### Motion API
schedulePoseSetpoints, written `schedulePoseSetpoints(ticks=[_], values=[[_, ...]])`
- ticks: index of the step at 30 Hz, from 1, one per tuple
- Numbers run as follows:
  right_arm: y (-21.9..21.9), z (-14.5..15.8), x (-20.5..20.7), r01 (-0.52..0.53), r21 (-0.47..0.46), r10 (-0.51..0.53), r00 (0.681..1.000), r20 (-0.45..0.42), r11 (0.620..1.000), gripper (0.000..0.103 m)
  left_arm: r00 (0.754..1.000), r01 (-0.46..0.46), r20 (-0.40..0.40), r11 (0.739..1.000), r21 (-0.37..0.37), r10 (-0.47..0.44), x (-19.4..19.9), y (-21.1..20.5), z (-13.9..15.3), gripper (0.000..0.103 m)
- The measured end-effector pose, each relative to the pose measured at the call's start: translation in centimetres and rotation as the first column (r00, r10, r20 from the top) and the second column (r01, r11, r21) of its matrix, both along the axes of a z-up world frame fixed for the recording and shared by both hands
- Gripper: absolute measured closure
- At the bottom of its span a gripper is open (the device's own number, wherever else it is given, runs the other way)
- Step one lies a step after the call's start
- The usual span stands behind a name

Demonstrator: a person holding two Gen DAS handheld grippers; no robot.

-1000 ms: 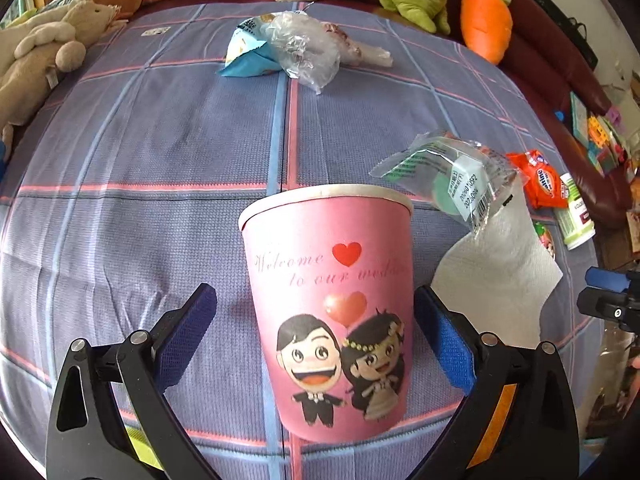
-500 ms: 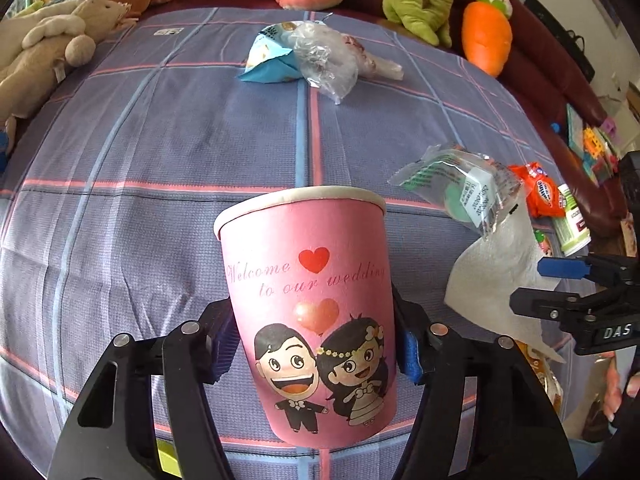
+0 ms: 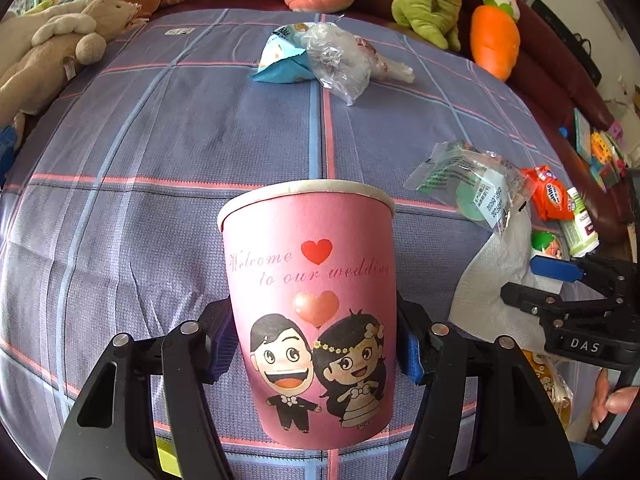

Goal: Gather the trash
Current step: 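Grasp the pink paper cup with the left gripper while the right pinches the white paper towel, then carry the paper towel over the teal bin with the right gripper and release it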

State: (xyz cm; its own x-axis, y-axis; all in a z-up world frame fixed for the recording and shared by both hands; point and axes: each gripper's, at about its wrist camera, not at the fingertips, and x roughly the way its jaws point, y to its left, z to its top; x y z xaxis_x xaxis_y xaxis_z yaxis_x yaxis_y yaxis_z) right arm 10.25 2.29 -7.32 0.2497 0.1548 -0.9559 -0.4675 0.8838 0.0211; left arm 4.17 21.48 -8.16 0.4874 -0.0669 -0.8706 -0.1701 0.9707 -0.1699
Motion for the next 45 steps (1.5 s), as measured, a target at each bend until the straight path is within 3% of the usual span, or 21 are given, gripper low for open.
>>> schedulePoseSetpoints(ticks=[3, 6, 11, 17, 27, 36, 45], values=[[-0.7, 0.2, -0.1, -0.010, 0.014, 0.010, 1.000, -0.001, 1.000, 0.083, 1.000, 0.002, 0.000, 1.000, 0.007, -0.002, -0.1, -0.4, 0.0, 0.041], [-0.7, 0.3, -0.5, -0.018, 0.027, 0.018, 1.000, 0.001, 0.999, 0.097, 1.000, 0.004, 0.009, 1.000, 0.013, -0.004, -0.3, -0.9, 0.2, 0.043], [-2.2, 1.6, -1.1, 0.011, 0.126, -0.007, 0.999, -0.035, 0.992, 0.098, 0.999, 0.005, 0.037, 1.000, 0.015, -0.005, -1.1, -1.2, 1.5, 0.044], [-6.2, 5.8, -1.4, 0.078, 0.231, -0.085, 0.996, 0.019, 0.970, 0.098, 0.997, 0.009, 0.076, 1.000, -0.005, -0.009, -1.6, -1.4, 3.9, 0.044], [-12.6, 9.4, -1.0, 0.191, 0.286, -0.223, 0.971, 0.083, 0.939, 0.098, 0.976, 0.173, 0.134, 0.985, -0.018, -0.169, -0.3, -8.4, 7.7, 0.044], [-21.3, 11.0, -1.7, 0.297, 0.335, -0.350, 0.931, 0.109, 0.894, 0.098, 0.928, 0.346, 0.150, 0.938, -0.001, -0.342, 1.3, -18.4, 9.7, 0.043], [-33.3, 10.8, -3.7, 0.447, 0.385, -0.519, 0.848, 0.104, 0.807, 0.098, 0.857, 0.505, 0.133, 0.863, -0.022, -0.499, 2.3, -29.9, 10.0, 0.043]])
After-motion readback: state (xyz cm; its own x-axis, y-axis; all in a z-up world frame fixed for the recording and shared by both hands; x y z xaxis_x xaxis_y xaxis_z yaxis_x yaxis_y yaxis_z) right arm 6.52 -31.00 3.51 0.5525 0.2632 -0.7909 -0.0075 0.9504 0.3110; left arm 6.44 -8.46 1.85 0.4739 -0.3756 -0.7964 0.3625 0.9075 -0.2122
